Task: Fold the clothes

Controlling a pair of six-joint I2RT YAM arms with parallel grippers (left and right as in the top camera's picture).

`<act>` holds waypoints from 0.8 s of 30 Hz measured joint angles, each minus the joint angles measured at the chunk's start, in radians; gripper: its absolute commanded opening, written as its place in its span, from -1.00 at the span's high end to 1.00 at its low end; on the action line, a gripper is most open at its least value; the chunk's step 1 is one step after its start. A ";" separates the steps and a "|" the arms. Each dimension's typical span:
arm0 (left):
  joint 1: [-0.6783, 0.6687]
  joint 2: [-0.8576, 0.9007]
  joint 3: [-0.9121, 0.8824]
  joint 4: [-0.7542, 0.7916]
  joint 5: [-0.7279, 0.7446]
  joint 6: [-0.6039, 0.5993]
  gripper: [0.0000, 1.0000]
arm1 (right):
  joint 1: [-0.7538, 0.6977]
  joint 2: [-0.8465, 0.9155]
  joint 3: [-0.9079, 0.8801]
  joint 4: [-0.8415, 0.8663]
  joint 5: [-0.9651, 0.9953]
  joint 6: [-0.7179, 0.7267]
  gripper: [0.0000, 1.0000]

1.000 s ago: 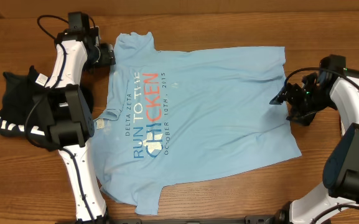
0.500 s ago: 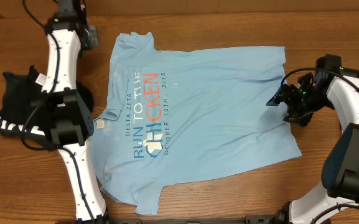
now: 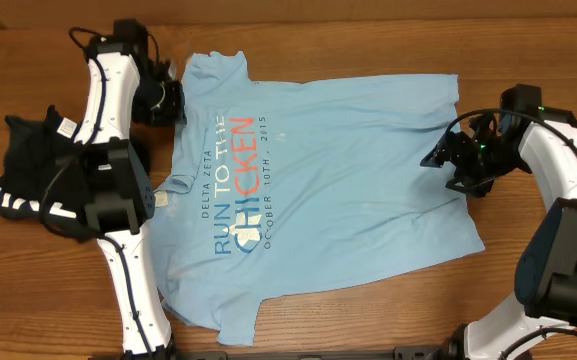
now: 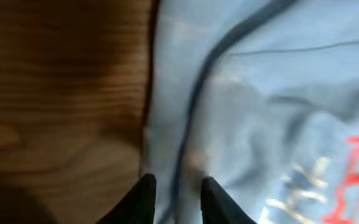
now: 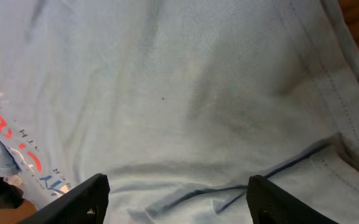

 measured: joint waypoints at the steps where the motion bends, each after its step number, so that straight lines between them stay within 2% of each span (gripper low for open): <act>1: 0.000 0.000 -0.054 0.038 -0.008 -0.013 0.42 | 0.000 0.000 0.000 0.000 0.000 0.000 -0.50; 5: 0.000 0.001 -0.077 0.093 -0.042 -0.050 0.38 | 0.000 0.000 0.000 0.002 0.000 0.000 -0.50; 9: -0.001 0.000 -0.077 0.154 -0.127 -0.082 0.49 | 0.000 0.000 0.000 0.005 0.000 0.000 -0.50; 11: -0.001 0.000 -0.077 0.171 -0.150 -0.091 0.66 | 0.000 0.000 0.000 0.006 0.000 0.000 -0.50; 12: -0.001 0.000 -0.078 0.180 -0.159 -0.100 0.67 | 0.000 0.000 0.000 0.006 0.000 0.000 -0.50; 13: -0.001 0.000 -0.078 0.183 -0.162 -0.100 0.62 | 0.000 0.000 0.000 0.006 -0.001 0.000 -0.50; 14: -0.001 0.000 -0.079 0.191 -0.161 -0.102 0.43 | 0.000 0.000 0.000 0.006 0.000 0.000 -0.50; 16: -0.001 0.000 -0.080 0.202 -0.159 -0.106 0.92 | 0.000 0.000 0.000 0.006 -0.001 0.000 -0.50; 21: 0.003 0.000 -0.082 0.271 -0.161 -0.117 0.92 | 0.000 0.000 0.000 0.005 0.000 0.000 -0.50; 24: 0.045 0.000 -0.081 0.296 -0.163 -0.201 0.92 | 0.000 0.000 0.000 0.004 0.000 0.000 -0.50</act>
